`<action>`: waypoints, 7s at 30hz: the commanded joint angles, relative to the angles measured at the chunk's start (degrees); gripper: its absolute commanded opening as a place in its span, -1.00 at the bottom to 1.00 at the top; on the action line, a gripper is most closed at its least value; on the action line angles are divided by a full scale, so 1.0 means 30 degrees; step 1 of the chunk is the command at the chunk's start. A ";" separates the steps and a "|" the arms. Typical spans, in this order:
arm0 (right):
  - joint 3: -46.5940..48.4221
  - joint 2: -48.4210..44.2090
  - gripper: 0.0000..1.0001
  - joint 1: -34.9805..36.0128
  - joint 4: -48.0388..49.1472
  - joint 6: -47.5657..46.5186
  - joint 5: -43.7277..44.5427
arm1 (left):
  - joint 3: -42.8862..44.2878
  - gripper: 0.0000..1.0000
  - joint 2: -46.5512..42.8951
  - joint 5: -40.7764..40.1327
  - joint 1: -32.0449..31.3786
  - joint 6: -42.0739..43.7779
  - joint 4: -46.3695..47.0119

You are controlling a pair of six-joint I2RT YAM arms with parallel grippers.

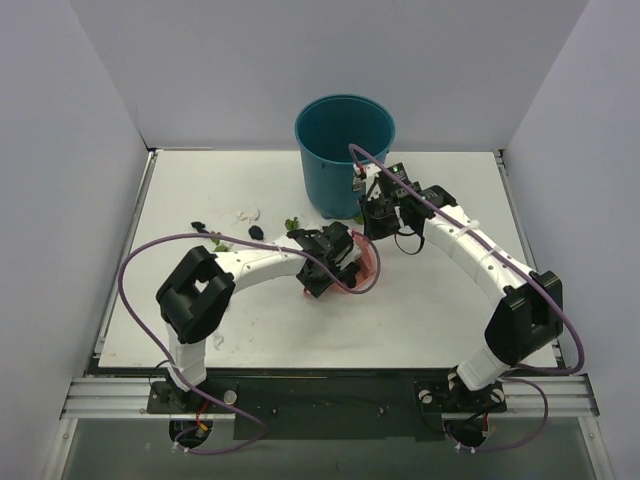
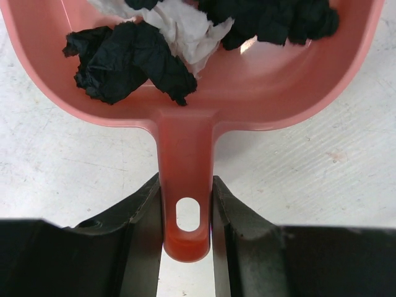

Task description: Sweep away the paper scraps from the table

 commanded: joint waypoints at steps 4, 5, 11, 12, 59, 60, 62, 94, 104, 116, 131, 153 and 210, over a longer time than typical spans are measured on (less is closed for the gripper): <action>0.0712 -0.2310 -1.00 0.0136 -0.1749 0.1224 0.0826 | -0.1015 -1.00 -0.2520 -0.1499 -0.0165 -0.1286 0.2954; 0.0860 -0.2427 -1.00 0.0107 -0.2158 0.1312 0.0974 | -0.1219 -1.00 -0.2840 -0.1616 -0.0166 -0.1374 0.3157; 0.2265 -0.3336 -1.00 0.0107 -0.3361 0.1897 0.1765 | -0.2070 -1.00 -0.4073 -0.1998 -0.0254 -0.1784 0.3892; 0.2413 -0.3481 -1.00 0.0136 -0.3509 0.2015 0.1824 | -0.2129 -1.00 -0.4277 -0.2056 -0.0283 -0.1872 0.3863; -0.2800 -0.8666 -1.00 -0.3526 -0.4974 0.3775 0.3846 | 1.4705 -1.00 -0.3842 -0.4342 0.2174 -0.1083 -0.9468; -0.2888 -0.8727 -1.00 -0.3526 -0.5062 0.3803 0.3875 | 1.5413 -1.00 -0.3114 -0.4487 0.2352 -0.0763 -0.9526; -0.3092 -0.8990 -1.00 -0.3526 -0.5179 0.3832 0.3875 | 1.7259 -1.00 -0.2001 -0.4867 0.3053 -0.0265 -0.9497; -0.3182 -1.0573 -1.00 -0.3028 -0.5737 0.4624 0.3524 | 1.2379 -1.00 0.1817 -1.6705 0.3438 1.9236 1.4797; -0.3241 -1.0544 -1.00 -0.2911 -0.5678 0.4624 0.3553 | 0.8162 -1.00 0.1200 -1.5945 0.3350 2.4869 2.2252; -0.3211 -1.0572 -1.00 -0.2852 -0.5619 0.4653 0.3553 | 0.6426 -1.00 0.0819 -1.4304 0.3438 2.8156 2.6479; -0.3328 -1.0486 -1.00 -0.2765 -0.4274 0.5619 0.3466 | 1.1784 -1.00 0.0029 -1.5328 0.3848 1.8171 1.5117; -0.6518 -0.7822 -1.00 0.0135 0.7581 1.2706 0.3055 | 1.2614 -1.00 -0.5943 -0.5194 0.6834 -0.2393 -0.3722; -1.2793 -0.7991 -1.00 0.4033 1.4332 2.1001 1.3542 | 0.0977 -1.00 -1.2423 -0.0475 0.9590 -0.6678 -0.3082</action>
